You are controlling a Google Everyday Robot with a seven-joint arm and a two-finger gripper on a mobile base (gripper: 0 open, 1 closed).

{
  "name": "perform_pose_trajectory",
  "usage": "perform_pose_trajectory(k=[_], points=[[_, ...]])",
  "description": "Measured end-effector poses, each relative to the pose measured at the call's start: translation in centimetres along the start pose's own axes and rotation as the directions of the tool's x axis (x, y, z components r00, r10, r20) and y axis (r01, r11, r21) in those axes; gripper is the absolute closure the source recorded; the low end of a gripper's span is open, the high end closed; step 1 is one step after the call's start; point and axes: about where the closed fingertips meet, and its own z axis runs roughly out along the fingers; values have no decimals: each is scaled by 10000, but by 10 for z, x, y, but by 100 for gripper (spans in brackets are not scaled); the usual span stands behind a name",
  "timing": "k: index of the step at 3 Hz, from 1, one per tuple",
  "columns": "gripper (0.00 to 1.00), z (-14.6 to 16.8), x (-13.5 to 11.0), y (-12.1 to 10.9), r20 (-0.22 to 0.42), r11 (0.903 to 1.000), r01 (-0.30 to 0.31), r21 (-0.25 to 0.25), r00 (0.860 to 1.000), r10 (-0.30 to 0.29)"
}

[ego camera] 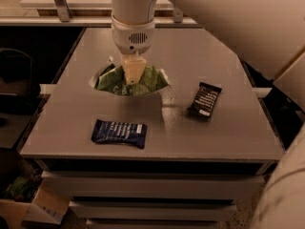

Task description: Move green jalapeno chip bag near rxbar blueberry

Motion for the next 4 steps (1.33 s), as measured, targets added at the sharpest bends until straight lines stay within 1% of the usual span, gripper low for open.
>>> perform_pose_trajectory(k=[1, 2, 3, 4], points=[[100, 2, -11, 15, -1, 10000, -19, -82, 10000, 19], [100, 3, -19, 24, 51, 9992, -319, 248, 9995, 318], [100, 8, -24, 30, 193, 9984, -470, 307, 9987, 464], [82, 12, -29, 33, 299, 9983, -514, 262, 9983, 506]])
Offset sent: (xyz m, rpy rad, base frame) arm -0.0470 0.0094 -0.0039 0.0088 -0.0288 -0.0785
